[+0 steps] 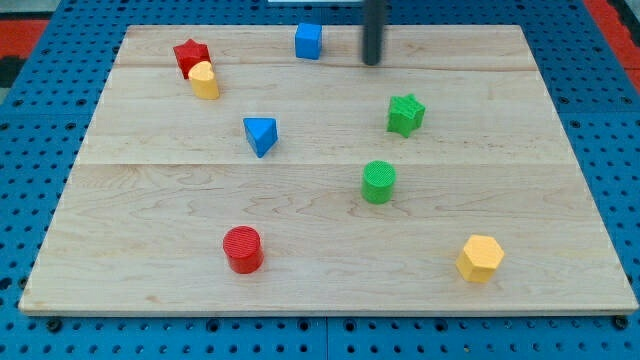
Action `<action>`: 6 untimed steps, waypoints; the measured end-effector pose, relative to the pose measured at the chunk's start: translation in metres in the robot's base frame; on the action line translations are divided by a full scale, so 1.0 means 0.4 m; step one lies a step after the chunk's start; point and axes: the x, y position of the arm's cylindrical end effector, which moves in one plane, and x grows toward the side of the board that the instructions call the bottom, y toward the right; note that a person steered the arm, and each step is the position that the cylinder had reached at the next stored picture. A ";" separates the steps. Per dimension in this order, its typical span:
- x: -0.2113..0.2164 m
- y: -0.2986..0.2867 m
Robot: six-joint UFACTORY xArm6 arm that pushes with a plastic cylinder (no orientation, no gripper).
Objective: Push the green star to the diagonally top side of the green circle
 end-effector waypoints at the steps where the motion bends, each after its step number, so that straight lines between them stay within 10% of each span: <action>1: 0.183 0.160; 3: 0.212 -0.171; 4: 0.268 -0.028; 6: 0.300 -0.298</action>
